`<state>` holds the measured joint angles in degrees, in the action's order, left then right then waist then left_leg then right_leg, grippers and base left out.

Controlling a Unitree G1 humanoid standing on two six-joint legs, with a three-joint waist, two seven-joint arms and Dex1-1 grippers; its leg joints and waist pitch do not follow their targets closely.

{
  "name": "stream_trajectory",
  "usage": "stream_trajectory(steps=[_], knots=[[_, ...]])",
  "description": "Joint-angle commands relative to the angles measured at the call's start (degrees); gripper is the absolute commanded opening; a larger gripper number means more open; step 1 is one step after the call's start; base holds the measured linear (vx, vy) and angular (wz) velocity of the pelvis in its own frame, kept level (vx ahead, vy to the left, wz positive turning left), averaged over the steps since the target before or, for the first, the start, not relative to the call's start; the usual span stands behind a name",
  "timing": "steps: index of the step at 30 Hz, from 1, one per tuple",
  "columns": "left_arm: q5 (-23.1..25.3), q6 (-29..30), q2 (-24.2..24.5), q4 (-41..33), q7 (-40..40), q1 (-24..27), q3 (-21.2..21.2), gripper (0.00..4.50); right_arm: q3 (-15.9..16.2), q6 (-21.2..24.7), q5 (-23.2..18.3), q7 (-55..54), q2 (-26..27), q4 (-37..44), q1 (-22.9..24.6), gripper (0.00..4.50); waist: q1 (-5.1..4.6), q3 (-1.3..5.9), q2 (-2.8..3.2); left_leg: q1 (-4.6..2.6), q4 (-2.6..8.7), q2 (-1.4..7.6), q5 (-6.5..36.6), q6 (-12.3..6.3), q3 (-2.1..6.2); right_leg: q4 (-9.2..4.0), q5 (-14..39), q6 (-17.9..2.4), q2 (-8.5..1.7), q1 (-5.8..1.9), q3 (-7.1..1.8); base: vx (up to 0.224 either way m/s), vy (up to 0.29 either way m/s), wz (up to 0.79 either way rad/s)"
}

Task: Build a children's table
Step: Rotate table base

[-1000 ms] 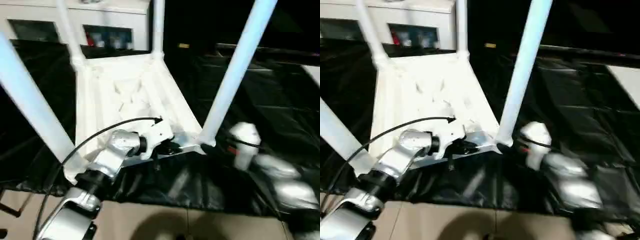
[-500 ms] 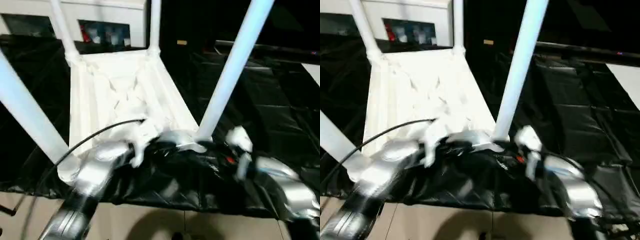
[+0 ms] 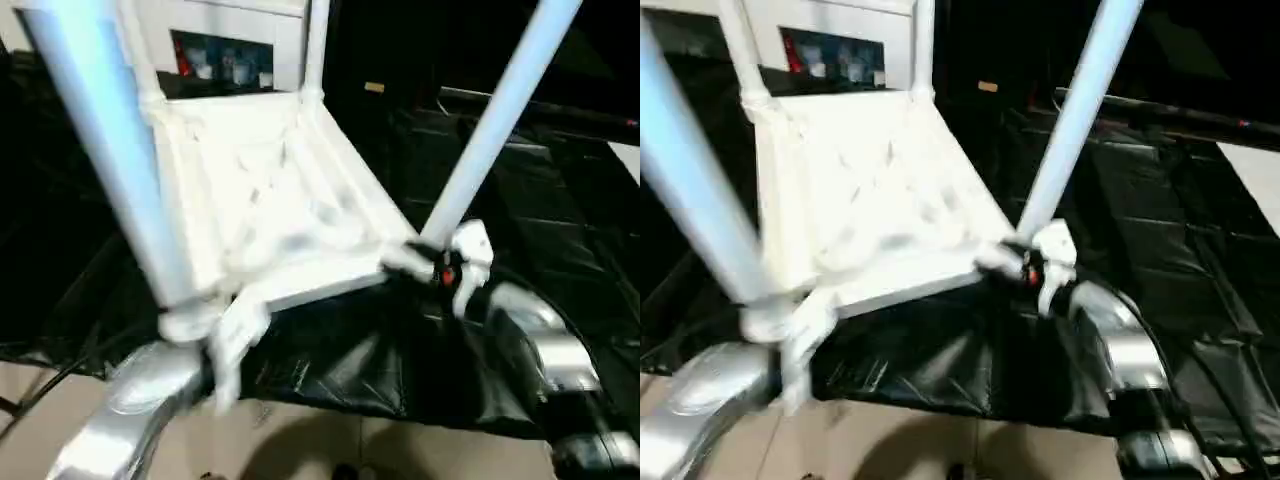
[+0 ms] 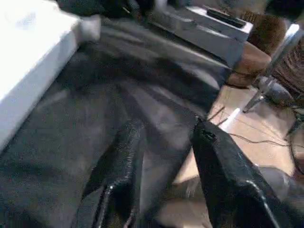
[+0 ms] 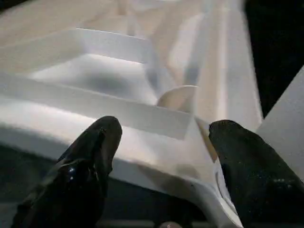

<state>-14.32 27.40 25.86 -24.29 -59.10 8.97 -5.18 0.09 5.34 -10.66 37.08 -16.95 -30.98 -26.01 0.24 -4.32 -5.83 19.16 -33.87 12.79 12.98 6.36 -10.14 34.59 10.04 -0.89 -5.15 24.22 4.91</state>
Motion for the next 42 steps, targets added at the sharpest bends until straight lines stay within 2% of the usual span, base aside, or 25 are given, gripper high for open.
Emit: stream_trajectory(steps=[1,3,4,6,7,9,11,12,13,15,16,19,21,22,24,25,26,27,28,29,30,31,32,38,42], knots=[[-1.6,0.6,2.1,-3.1,-1.2,2.9,2.2,2.20,-1.8,-1.8,1.4,-3.6,-0.3,-4.5,-2.6,3.45,-0.16,2.57,0.28,0.40,4.42,0.70,9.5,-2.75,-0.55,-3.99,18.6,-9.0,-1.93,-2.20,-3.01,0.000,0.000,0.00],[-2.1,0.7,3.1,-3.8,-1.5,4.1,2.8,2.25,-1.9,-2.4,1.5,-4.1,-0.1,-5.8,-3.4,3.45,-0.29,2.50,0.30,0.66,4.41,0.64,8.8,-2.62,-0.54,-3.60,16.4,-9.4,-1.76,-2.32,-3.11,0.000,0.000,0.00],[-2.8,-0.4,5.8,-4.7,-3.3,7.3,5.4,2.36,-2.2,-4.0,2.5,-7.0,-0.1,-10.3,-6.1,3.45,-0.19,2.42,-0.01,0.18,4.24,0.64,8.4,-2.78,-0.87,-3.68,14.8,-9.5,-1.50,-1.91,-3.22,0.000,0.000,0.00],[-3.3,-1.0,7.4,-4.7,-4.2,8.8,7.7,2.58,-2.5,-5.2,3.5,-9.7,-0.4,-13.5,-7.8,3.45,-0.39,2.90,-0.41,1.00,4.03,0.25,4.9,-3.37,-0.74,-2.57,10.4,-10.4,-1.33,-2.62,-3.61,0.000,0.000,0.00],[-3.7,-1.3,8.2,-4.3,-4.3,9.1,9.4,2.62,-2.9,-6.2,4.3,-12.3,-0.6,-16.1,-9.1,3.45,-0.28,2.71,-0.09,0.44,3.83,0.32,3.9,-3.78,-1.16,-2.65,8.7,-10.8,-1.02,-1.88,-3.76,0.000,0.000,0.00],[-3.9,-1.9,8.6,-3.5,-4.1,8.9,11.0,2.69,-3.4,-7.2,4.7,-14.5,-0.9,-18.3,-10.3,3.45,-0.18,2.72,0.03,-0.09,3.62,0.15,2.8,-4.22,-1.54,-2.24,5.0,-12.5,-0.63,-1.59,-4.04,0.000,0.000,0.00],[-5.9,-3.3,9.2,0.0,-3.6,5.1,16.6,2.99,-4.8,-9.2,4.1,-15.8,-1.3,-20.6,-11.7,3.45,0.15,3.02,0.45,0.12,3.62,-0.02,3.6,-4.15,-1.54,-1.93,3.9,-12.9,-0.56,-2.03,-4.02,0.000,0.000,0.00],[-6.8,-3.2,9.1,0.9,-3.4,3.6,17.8,3.03,-4.9,-9.2,3.7,-14.8,-1.2,-19.9,-11.5,3.45,0.38,3.11,0.30,0.06,3.55,-0.01,3.7,-4.04,-1.56,-1.90,3.1,-12.7,-0.58,-2.17,-4.09,0.000,0.000,0.00],[-8.4,-3.2,8.6,1.9,-2.7,1.2,18.7,3.06,-4.7,-9.1,3.1,-12.9,-0.8,-18.3,-10.4,3.45,0.45,3.28,0.64,-0.01,3.52,-0.07,3.5,-4.00,-1.53,-1.72,2.2,-12.9,-0.55,-2.27,-4.11,0.000,0.000,0.00],[-10.9,-3.3,7.9,3.2,-1.8,-2.2,19.2,3.35,-4.3,-8.8,2.6,-10.6,-0.3,-16.0,-8.7,3.45,0.56,3.45,0.50,0.49,3.56,-0.05,3.0,-3.73,-1.25,-1.46,0.9,-13.1,-0.66,-2.90,-4.11,0.000,0.000,0.00],[-12.2,-3.3,7.1,3.9,-1.3,-4.6,18.8,3.35,-3.8,-8.6,2.8,-10.0,-0.1,-14.1,-7.2,3.45,0.76,3.79,0.79,0.13,3.43,0.08,2.5,-3.54,-1.28,-1.28,-0.3,-13.5,-0.80,-2.80,-4.17,0.000,0.000,0.00],[-13.3,-3.5,4.0,6.4,-0.5,-10.5,16.3,3.62,-2.6,-7.3,3.6,-11.1,0.1,-7.9,-2.3,3.45,1.03,4.42,0.83,0.11,3.21,-0.13,0.0,-3.50,-1.36,-1.16,-3.7,-14.2,-0.79,-3.32,-4.26,0.000,0.000,0.00],[-12.4,-4.1,2.8,8.2,-0.4,-12.9,14.9,3.73,-2.3,-7.0,4.0,-12.5,0.0,-5.6,-0.2,3.45,1.16,4.42,0.50,0.33,3.22,-0.17,0.6,-3.48,-1.32,-1.14,-3.0,-14.3,-0.83,-3.43,-4.25,0.000,0.000,0.00],[-11.8,-4.8,1.7,9.9,-0.5,-14.7,13.8,3.85,-2.1,-7.1,4.4,-13.4,-0.3,-4.2,1.5,3.45,1.30,4.27,0.15,0.51,3.25,-0.12,2.5,-3.01,-1.30,-1.48,0.7,-13.0,-0.95,-3.44,-4.35,0.000,0.000,0.00],[-11.5,-5.1,1.1,10.6,-0.5,-15.4,13.3,3.97,-2.0,-7.1,4.6,-13.8,-0.5,-3.4,2.3,3.45,1.32,4.13,-0.01,0.70,3.26,-0.10,5.3,-1.78,-1.24,-1.91,6.6,-11.2,-1.12,-3.44,-4.57,0.000,0.000,0.00],[-10.8,-6.2,0.1,12.6,-1.1,-17.4,12.0,4.06,-2.3,-5.7,4.6,-14.6,-0.5,-1.7,3.9,3.45,1.29,4.09,0.73,0.71,3.33,-0.16,6.5,-0.97,-1.07,-2.18,9.6,-9.8,-1.03,-3.41,-4.67,0.000,0.000,0.00],[-10.6,-6.3,-0.8,13.5,-1.4,-18.8,11.0,4.18,-2.4,-5.1,4.7,-14.8,-0.4,-1.3,4.6,3.45,1.31,4.06,0.68,0.07,3.17,-0.15,8.2,-0.68,-1.33,-2.52,11.0,-9.1,-0.83,-2.74,-4.72,0.000,0.000,0.00],[-10.5,-6.4,-1.5,14.1,-1.7,-19.8,10.3,4.29,-2.3,-5.1,5.0,-14.9,-0.4,-1.6,4.9,3.45,1.21,4.06,0.53,0.29,3.29,-0.19,8.6,-0.57,-1.22,-2.65,11.8,-8.9,-0.77,-2.87,-4.70,0.000,0.000,0.00],[-11.1,-6.1,-2.8,14.9,-1.9,-21.6,8.7,4.35,-2.0,-5.0,6.0,-15.0,-0.2,-2.3,5.1,3.45,1.25,4.21,0.79,0.21,3.19,-0.22,9.3,-0.31,-1.25,-2.81,12.4,-8.6,-0.67,-2.68,-4.69,0.000,0.000,0.00],[-11.7,-5.6,-3.8,15.2,-2.0,-22.9,7.3,4.37,-1.7,-5.1,7.0,-15.4,0.1,-3.7,4.7,3.45,1.36,4.22,1.31,0.08,3.19,-0.23,9.5,-0.14,-1.20,-2.73,12.3,-8.9,-0.71,-2.59,-4.70,0.000,0.000,0.00],[-11.8,-5.5,-4.1,15.2,-2.1,-23.1,6.9,4.41,-1.6,-5.3,7.3,-15.5,0.2,-4.3,4.4,3.45,1.27,4.32,0.83,0.42,3.14,-0.31,9.2,-0.23,-1.16,-2.71,11.9,-9.1,-0.64,-2.84,-4.67,0.000,0.000,0.00],[-12.3,-5.2,-5.2,15.4,-2.1,-24.2,5.4,4.46,-1.1,-5.5,8.0,-16.1,0.5,-5.9,3.3,3.45,1.33,4.41,0.78,0.55,3.12,-0.27,9.0,-0.21,-1.09,-2.60,11.9,-9.2,-0.75,-2.97,-4.67,0.000,0.000,0.00],[-12.6,-4.8,-6.4,15.6,-2.1,-25.1,4.0,4.46,-0.6,-5.8,8.3,-16.6,1.1,-7.9,1.9,3.45,1.24,4.49,1.11,0.50,3.05,-0.31,8.7,-0.25,-1.12,-2.55,11.5,-9.4,-0.70,-2.89,-4.66,0.000,0.000,0.00],[-10.8,-5.8,-11.6,17.5,-2.2,-27.5,-3.0,4.46,0.1,-8.3,8.9,-19.8,4.2,-19.0,-5.2,3.45,1.11,4.94,0.95,0.69,2.69,-0.32,6.2,-1.20,-1.33,-1.95,7.0,-11.8,-0.77,-3.06,-4.58,0.000,0.000,0.00],[-9.7,-5.9,-14.2,18.3,-1.6,-28.5,-5.8,4.46,-0.4,-8.7,9.0,-20.6,5.8,-21.2,-7.9,3.45,0.87,5.10,0.77,1.00,2.55,-0.32,4.4,-1.95,-1.16,-1.48,3.5,-12.2,-0.76,-3.49,-4.69,0.000,0.000,0.00]])
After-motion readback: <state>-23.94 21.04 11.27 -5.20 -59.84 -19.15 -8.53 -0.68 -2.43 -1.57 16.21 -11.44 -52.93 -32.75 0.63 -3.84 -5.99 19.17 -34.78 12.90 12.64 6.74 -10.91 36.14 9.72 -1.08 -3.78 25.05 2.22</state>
